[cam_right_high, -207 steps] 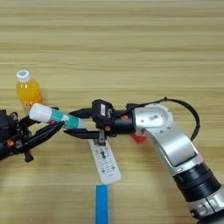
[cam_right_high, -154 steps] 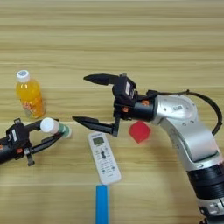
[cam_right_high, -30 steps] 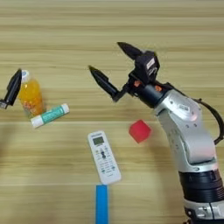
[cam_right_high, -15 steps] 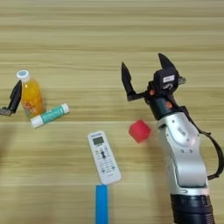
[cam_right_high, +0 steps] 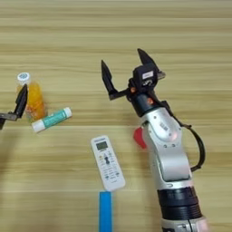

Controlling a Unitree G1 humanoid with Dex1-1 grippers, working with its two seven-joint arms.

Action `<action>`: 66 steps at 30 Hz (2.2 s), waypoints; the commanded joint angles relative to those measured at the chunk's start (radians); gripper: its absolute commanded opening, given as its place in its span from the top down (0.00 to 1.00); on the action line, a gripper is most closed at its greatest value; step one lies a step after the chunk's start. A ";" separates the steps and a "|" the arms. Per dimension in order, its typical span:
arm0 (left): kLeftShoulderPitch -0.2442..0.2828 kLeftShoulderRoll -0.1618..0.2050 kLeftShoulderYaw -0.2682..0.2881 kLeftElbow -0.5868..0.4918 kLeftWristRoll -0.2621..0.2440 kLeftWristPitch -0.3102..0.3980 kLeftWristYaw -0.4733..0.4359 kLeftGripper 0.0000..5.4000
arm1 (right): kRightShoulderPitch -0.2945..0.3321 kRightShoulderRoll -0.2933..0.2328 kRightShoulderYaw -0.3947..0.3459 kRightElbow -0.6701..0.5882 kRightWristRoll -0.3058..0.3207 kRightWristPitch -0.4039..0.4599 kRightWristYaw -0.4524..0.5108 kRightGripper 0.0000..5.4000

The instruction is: Move the objects on the table

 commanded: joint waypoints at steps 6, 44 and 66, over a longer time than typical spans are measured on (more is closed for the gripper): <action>-0.127 0.014 -0.019 0.136 0.019 0.091 0.007 0.00 | -0.024 0.015 0.006 0.006 -0.008 -0.011 -0.008 0.00; -0.268 -0.016 -0.032 0.318 0.036 0.150 0.016 0.30 | -0.005 0.042 -0.028 0.071 -0.049 -0.063 -0.107 0.00; -0.348 0.080 -0.012 0.101 -0.016 0.224 -0.071 0.35 | 0.025 -0.013 0.052 0.045 -0.022 -0.037 0.046 0.00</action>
